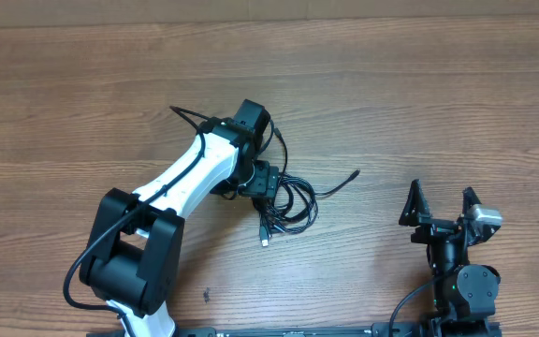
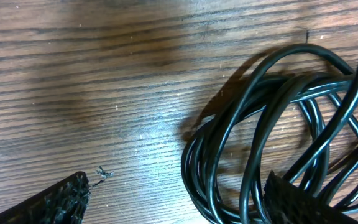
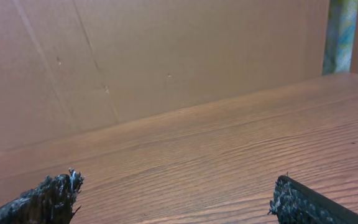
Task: Untangle cables
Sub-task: 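Grasp a loop of the black cable with the left gripper and lift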
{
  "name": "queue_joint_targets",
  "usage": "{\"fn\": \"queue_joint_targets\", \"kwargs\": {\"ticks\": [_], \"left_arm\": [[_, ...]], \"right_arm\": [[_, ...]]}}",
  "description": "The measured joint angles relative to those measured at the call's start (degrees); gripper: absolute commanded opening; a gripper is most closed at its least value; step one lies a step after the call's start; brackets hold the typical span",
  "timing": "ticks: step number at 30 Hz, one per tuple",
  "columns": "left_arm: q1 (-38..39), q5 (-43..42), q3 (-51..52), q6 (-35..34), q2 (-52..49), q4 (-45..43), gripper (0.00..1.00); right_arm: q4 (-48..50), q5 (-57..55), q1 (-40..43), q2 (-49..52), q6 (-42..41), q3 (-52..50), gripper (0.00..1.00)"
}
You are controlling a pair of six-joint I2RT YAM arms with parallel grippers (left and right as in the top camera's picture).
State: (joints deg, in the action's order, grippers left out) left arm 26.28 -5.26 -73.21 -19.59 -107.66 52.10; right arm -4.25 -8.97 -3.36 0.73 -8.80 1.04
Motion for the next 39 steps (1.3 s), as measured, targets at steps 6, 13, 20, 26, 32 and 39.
{"fn": "queue_joint_targets", "kwargs": {"ticks": [6, 13, 20, 26, 32, 39], "left_arm": [[0.00, -0.02, 1.31, 0.00, 0.00, -0.48, 0.92], [2.27, 0.22, 1.51, 0.00, 0.00, -1.53, 0.91], [3.91, 1.07, 1.53, -0.26, 0.00, -2.60, 0.69], [3.91, 1.70, 2.23, -1.73, 0.00, -3.67, 0.59], [4.02, 1.95, 3.28, -2.64, -0.04, -4.11, 0.11], [4.02, 2.29, 3.32, -2.75, -0.04, -4.15, 0.04]], "right_arm": [[0.00, 0.00, 0.00, 0.00, 0.02, 0.00, 1.00], [-0.02, 0.00, 0.00, 0.00, 0.02, 0.00, 1.00], [0.00, 0.00, 0.00, -0.02, 0.00, 0.00, 1.00], [-0.04, 0.00, 0.00, 0.00, 0.02, 0.00, 1.00], [-0.02, 0.00, 0.00, -0.02, 0.02, 0.00, 1.00], [0.02, 0.00, 0.00, 0.00, 0.02, 0.00, 1.00]]}}
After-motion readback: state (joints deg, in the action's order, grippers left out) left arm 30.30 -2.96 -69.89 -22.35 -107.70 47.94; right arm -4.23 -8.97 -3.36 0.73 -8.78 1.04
